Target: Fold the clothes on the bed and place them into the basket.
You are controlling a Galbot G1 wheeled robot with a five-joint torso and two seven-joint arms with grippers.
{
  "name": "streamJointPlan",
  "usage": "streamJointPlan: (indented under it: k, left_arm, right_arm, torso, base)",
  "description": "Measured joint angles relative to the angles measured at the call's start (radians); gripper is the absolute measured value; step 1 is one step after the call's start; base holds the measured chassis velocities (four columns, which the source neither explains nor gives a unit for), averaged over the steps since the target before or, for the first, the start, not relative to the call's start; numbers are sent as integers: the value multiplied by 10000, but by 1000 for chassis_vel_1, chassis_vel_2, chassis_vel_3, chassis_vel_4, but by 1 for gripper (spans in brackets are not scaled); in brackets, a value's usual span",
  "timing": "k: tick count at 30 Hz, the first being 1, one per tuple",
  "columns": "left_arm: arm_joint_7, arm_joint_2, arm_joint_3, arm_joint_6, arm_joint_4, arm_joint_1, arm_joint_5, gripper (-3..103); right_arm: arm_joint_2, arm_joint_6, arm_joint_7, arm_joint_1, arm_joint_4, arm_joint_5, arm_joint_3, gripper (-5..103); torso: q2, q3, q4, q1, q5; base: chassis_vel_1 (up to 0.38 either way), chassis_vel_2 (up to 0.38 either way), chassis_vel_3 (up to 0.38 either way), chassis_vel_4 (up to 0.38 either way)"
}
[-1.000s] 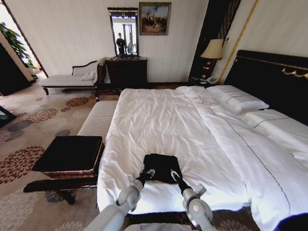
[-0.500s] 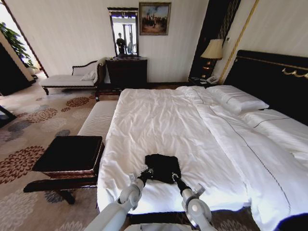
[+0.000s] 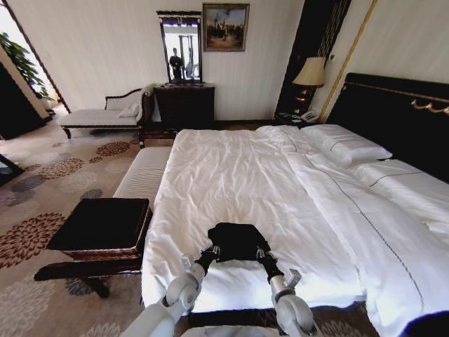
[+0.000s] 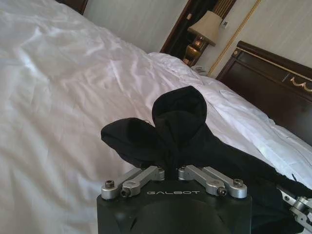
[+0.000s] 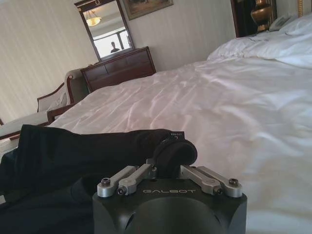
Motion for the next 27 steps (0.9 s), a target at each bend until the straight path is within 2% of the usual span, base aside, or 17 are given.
streamJointPlan:
  k: [7,15,21,27]
  left_arm:
    - [-70,208,-300,-13,-771,321,189,7]
    - [-174,67,-310,-110,-712,303,655,7]
    - [-201,71,16,-220,-590,-121,1305,7]
    - [-201,143,123,-222,-593,-183,1405,7]
  right_arm:
    - [-130,136,-27,-76,459,-211,75,7]
    - [-168,255,-55,96,319,-679,-94,7]
    - [-658,565,-206,618,-78,-947,-114,7]
    - [-754,578,-244,629,-62,-947,-101,7]
  torso:
    - [0,0,2,1,0]
    - [-1,0,2,1,2]
    - [-1,1,1,1,0]
    - [-1,1,1,2,1]
  base:
    - [0,0,0,0]
    - [0,0,0,0]
    - [0,0,0,0]
    - [0,0,0,0]
